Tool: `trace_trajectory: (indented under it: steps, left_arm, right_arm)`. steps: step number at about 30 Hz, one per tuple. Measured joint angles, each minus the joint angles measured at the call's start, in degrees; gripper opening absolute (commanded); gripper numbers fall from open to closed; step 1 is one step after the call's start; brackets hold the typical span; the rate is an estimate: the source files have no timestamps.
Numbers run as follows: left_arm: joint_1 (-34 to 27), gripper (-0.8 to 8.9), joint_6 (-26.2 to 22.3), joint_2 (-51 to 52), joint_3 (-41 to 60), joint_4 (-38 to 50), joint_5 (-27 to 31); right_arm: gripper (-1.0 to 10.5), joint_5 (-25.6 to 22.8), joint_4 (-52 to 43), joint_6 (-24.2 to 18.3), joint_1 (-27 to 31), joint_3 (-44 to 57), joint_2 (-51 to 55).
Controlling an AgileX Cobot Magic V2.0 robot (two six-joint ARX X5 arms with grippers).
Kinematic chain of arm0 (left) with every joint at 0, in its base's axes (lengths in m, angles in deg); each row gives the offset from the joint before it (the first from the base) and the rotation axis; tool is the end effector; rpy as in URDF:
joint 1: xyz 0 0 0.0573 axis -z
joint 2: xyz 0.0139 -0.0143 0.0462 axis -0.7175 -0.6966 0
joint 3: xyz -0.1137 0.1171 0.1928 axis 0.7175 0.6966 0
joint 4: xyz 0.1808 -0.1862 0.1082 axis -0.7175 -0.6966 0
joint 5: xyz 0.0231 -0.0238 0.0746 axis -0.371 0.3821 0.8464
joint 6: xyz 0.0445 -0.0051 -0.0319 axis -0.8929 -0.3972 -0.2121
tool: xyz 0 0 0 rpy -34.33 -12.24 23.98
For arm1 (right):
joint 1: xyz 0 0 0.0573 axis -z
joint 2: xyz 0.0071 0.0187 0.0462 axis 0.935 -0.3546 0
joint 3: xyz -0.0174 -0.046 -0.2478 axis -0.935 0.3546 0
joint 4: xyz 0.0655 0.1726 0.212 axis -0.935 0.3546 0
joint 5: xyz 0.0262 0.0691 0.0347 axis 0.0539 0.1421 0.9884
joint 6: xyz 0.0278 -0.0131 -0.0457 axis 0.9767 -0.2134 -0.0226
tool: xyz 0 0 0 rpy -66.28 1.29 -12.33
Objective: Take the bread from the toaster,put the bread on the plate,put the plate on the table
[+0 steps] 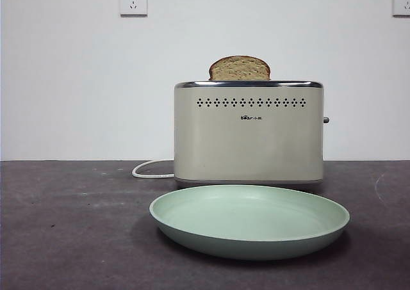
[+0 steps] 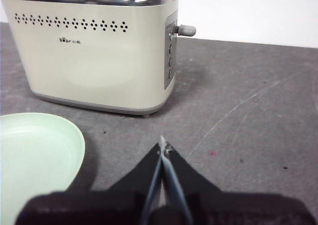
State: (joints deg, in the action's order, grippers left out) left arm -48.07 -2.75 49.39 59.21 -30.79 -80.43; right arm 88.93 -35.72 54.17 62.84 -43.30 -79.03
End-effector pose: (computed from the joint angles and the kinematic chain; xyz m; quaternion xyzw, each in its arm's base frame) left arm 0.1385 -0.0021 0.1531 -0.0240 0.0742 -0.1004 0.9919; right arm 0.1371 0.0193 0.1539 -0.0292 0.0727 0.1225 0.9894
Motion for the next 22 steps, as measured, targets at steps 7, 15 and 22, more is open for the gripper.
trace_trajectory:
  steps: [7,15,22]
  left_arm:
    - [0.0,-0.08,5.6,0.0,-0.7,-0.8,-0.6]
    - [0.0,-0.08,9.6,-0.2,-11.2,-5.8,-3.1]
    - [0.0,-0.08,10.5,-4.1,-22.0,-13.5,-10.5]
  right_arm:
    - [-0.1,0.0,-0.8,10.7,0.0,0.1,0.0]
    - [-0.1,0.5,-0.5,18.3,0.0,-6.8,-1.6]
    - [-0.1,8.1,7.5,19.6,0.0,-17.4,-9.9]
